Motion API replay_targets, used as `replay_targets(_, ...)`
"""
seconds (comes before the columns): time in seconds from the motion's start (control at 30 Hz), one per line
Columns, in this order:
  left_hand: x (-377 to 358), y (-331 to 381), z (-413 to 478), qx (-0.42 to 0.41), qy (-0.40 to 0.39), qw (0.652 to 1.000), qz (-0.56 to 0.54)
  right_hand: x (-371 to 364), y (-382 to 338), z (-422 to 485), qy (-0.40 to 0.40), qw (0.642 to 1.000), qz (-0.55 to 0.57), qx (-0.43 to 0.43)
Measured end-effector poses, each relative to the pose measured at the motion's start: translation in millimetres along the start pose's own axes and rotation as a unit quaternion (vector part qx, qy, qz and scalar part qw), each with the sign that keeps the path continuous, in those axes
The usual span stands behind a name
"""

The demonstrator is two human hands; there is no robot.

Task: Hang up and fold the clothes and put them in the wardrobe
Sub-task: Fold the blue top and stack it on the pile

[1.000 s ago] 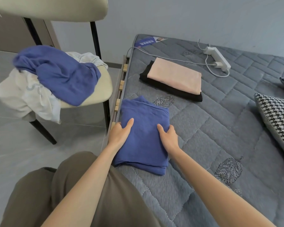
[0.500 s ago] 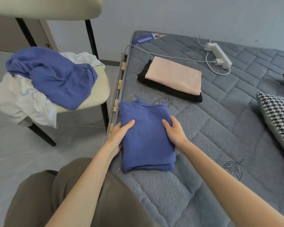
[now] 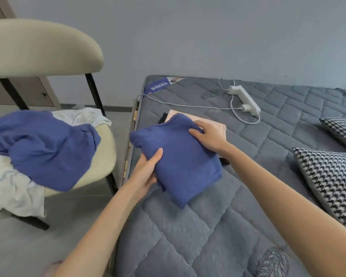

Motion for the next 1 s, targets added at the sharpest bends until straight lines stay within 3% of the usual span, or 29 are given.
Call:
replay_targets(0.3, -57, -9, 96, -0.087, 0.095, 0.991, -0.022, 39, -35, 114, 0.012, 0.996, -0.094, 0.008)
replay_targets(0.43, -65, -38, 126, -0.011, 0.121, 0.987, -0.106, 32, -5, 134, 0.049, 0.992, 0.065, -0.096)
replay_targets(0.53, -55, -64, 127, 0.04, 0.113, 0.989, -0.089, 16, 44, 123, 0.084, 0.979, 0.032, -0.185)
replay_targets(0.67, -45, -78, 131, 0.077, 0.118, 0.987, -0.083, -4, 97, 94, 0.158, 0.92, 0.098, -0.344)
replay_targets(0.77, -51, -78, 136, 0.126, 0.118, 0.982, -0.081, -13, 110, 82, 0.19, 0.855, 0.223, -0.427)
replay_targets(0.83, -57, -80, 137, 0.151, 0.122, 0.977, -0.09, -17, 111, 80, 0.187, 0.832, 0.283, -0.438)
replay_targets(0.93, -61, -81, 138, 0.16, 0.128, 0.974, -0.101, -25, 103, 81, 0.117, 0.84, 0.341, -0.406)
replay_targets(1.0, -61, -81, 137, 0.167, 0.128, 0.971, -0.111, -24, 97, 79, 0.079, 0.817, 0.395, -0.412)
Point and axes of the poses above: each hand's wrist, its own z-axis towards the middle knuckle, its own x-axis out of the back of the hand, y = z × x, the point moved 4 cm from there along z, towards the middle knuckle, and after that the axes turned 12 degrees about -x, right-handed, at the moved point
